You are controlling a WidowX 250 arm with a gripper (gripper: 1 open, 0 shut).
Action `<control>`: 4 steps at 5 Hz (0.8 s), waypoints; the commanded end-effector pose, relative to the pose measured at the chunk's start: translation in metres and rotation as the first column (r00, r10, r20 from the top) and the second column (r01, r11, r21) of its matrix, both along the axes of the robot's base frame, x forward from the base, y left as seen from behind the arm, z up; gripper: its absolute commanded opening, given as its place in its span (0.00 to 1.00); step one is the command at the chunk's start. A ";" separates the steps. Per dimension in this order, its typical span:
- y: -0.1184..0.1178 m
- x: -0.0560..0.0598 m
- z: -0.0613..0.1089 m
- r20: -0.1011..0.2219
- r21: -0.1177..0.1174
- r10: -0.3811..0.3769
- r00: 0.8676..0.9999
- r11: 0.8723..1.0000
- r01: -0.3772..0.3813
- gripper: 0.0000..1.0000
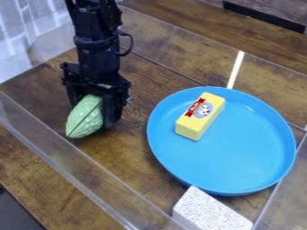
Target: Put the green object in the blue tray
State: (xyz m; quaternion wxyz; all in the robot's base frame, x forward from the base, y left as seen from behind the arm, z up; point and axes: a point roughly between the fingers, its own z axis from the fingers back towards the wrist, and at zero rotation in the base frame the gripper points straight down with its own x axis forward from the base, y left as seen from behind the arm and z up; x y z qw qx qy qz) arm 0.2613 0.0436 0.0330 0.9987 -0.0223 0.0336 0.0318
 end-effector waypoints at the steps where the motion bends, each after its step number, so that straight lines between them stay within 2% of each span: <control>1: 0.018 0.009 0.018 0.071 0.019 -0.015 0.997 1.000 0.013 0.00; 2: 0.036 0.006 0.023 0.074 0.029 -0.020 0.997 0.999 0.018 0.00; 3: 0.023 0.012 0.052 0.100 0.059 -0.047 0.994 0.997 0.041 0.00; 4: 0.002 0.019 0.094 0.140 0.096 -0.091 0.986 0.992 0.078 0.00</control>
